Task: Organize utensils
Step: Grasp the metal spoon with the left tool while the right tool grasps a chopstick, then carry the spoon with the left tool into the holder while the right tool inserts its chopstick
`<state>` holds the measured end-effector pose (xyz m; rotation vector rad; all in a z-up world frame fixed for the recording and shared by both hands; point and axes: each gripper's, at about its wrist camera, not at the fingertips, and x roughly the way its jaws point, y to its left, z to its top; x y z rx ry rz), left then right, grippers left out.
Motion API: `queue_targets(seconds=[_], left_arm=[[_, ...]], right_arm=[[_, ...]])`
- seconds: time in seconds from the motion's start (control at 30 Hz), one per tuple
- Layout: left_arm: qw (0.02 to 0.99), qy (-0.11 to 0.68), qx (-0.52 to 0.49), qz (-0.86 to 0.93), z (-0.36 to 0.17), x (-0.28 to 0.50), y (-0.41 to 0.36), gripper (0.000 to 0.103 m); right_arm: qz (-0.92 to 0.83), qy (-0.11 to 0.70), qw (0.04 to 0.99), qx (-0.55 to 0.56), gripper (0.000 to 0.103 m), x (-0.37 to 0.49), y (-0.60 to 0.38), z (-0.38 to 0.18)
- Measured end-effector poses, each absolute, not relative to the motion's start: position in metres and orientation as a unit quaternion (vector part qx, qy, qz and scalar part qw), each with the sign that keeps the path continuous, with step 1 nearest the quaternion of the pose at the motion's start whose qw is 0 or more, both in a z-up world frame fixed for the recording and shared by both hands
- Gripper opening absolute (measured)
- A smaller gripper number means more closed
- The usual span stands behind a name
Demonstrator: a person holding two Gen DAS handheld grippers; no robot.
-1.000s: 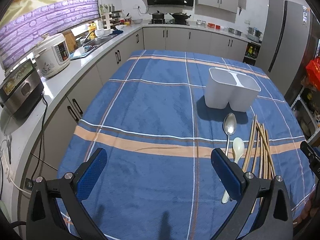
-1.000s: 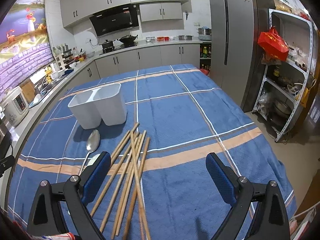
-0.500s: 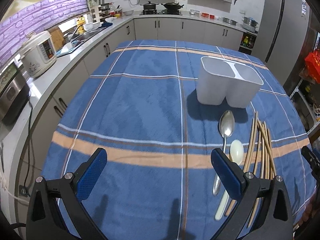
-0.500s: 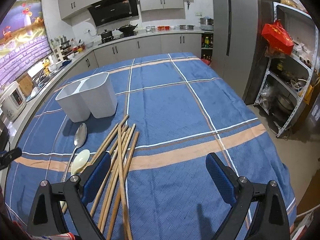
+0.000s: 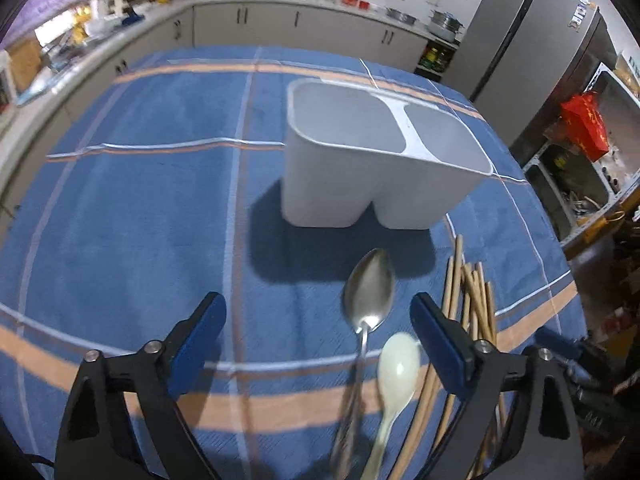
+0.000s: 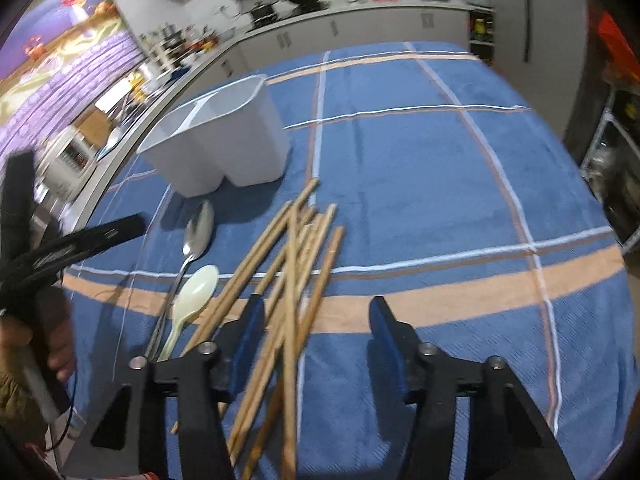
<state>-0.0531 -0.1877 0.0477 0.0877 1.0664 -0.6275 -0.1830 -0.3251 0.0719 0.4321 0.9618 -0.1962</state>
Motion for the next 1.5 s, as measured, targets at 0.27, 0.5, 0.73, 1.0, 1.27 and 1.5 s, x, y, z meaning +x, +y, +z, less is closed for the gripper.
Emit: queue_targets(seconds=[0.27,0.5,0.73,1.0,1.27,1.5], left_arm=[[0.782,0.536,0.038,-0.315,0.022,-0.03,-0.216,0.069],[0.773,0.542,0.036,-0.328,0.017,-0.023,-0.225,0.063],[0.76,0.552,0.037,-0.342,0.015,-0.02,-0.232,0.029],[0.754,0.552,0.044,-0.355,0.018,-0.029,-0.238,0.002],[0.76,0.541,0.029,-0.359,0.032,-0.034,-0.224,0.001],[0.781,0.508,0.018,-0.362,0.061,-0.056,-0.21,0.001]], right_arm=[[-0.041,0.502,0.852,0.146,0.034,-0.14,-0.314,0.063],[-0.028,0.526,0.839,0.137,0.031,-0.112,-0.318,0.053],[-0.03,0.544,0.829,0.126,0.018,-0.091,-0.321,0.053],[-0.034,0.558,0.821,0.118,0.007,-0.076,-0.311,0.05],[-0.032,0.527,0.834,0.159,0.007,-0.095,-0.313,0.062],[-0.045,0.475,0.856,0.198,0.007,-0.132,-0.317,0.09]])
